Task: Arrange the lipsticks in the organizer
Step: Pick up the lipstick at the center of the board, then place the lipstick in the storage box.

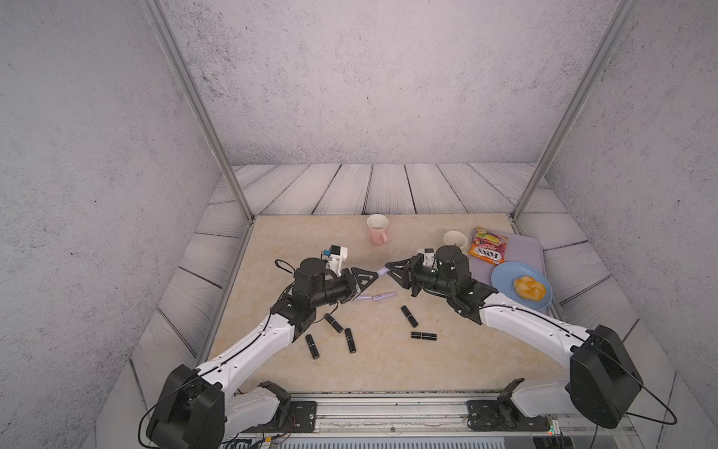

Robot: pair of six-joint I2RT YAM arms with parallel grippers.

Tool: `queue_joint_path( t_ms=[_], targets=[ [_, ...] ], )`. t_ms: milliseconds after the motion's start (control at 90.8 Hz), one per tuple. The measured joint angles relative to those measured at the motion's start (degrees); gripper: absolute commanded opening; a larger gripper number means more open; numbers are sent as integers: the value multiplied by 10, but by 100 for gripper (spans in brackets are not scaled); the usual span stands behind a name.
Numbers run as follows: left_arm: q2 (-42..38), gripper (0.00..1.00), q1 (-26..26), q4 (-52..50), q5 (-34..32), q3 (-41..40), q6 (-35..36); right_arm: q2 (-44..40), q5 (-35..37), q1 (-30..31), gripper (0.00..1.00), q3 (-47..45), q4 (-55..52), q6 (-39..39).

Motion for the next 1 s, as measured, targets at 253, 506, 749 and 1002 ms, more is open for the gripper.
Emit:
queue_joint_path(
  t_ms=[253, 506, 749, 1002],
  targets=[
    [-3, 51, 115, -169, -8, 39, 37, 2, 109, -35, 0, 78, -138, -208],
    [69, 47, 181, -360, -51, 168, 188, 85, 337, -22, 0, 212, -203, -551],
    [94, 46, 188, -398, -59, 160, 243, 222, 423, -10, 0, 250, -201, -720],
    [102, 44, 222, -398, -50, 146, 273, 284, 435, -10, 0, 284, -171, -771]
  ],
)
